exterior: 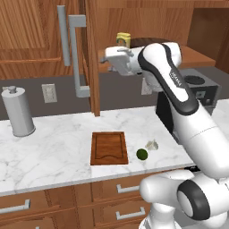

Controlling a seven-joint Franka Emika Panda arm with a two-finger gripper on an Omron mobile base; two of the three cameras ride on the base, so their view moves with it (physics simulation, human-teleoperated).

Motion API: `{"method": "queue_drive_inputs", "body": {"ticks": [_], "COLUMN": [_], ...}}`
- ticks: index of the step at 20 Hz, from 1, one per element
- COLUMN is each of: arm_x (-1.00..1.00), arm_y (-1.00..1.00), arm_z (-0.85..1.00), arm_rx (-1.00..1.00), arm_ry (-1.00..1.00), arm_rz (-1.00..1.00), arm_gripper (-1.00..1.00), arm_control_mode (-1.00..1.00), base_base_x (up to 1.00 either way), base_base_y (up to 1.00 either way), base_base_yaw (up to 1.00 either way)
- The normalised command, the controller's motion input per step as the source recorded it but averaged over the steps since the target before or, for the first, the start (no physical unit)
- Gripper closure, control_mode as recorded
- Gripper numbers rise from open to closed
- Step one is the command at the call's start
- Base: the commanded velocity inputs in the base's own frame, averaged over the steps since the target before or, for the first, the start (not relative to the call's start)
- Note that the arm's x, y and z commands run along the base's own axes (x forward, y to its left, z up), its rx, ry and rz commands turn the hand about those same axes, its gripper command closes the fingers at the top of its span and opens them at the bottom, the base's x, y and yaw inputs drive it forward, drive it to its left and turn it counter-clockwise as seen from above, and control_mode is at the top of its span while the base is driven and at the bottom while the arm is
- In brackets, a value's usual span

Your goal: Open the cabinet. Place the bowl and condiment on the counter. Then place the lime and garlic on the cutting board.

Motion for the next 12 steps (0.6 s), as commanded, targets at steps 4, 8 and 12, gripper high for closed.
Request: {"method": "queue_drive_inputs", "body": {"ticks": [4, 8, 12], "arm_x": [-0.01, 0.00, 0.00], "arm_y": [-0.39, -0.41, -0.42], "arm_z": [0.00, 0.00, 0.00], "arm_rx": [-0.14, -0.11, -0.11], "arm_ry": [-0.16, -0.12, -0.12], "arm_rz": [-0.06, -0.08, -0.10], "arm_gripper": [-1.00, -1.00, -1.00], "arm_control_mode": [-1.00, -1.00, -1.00], "base_base_x": [0.00, 0.00, 0.00], "base_base_y": [0.00, 0.00, 0.00], "base_base_yaw": [0.00, 0.00, 0.00]}}
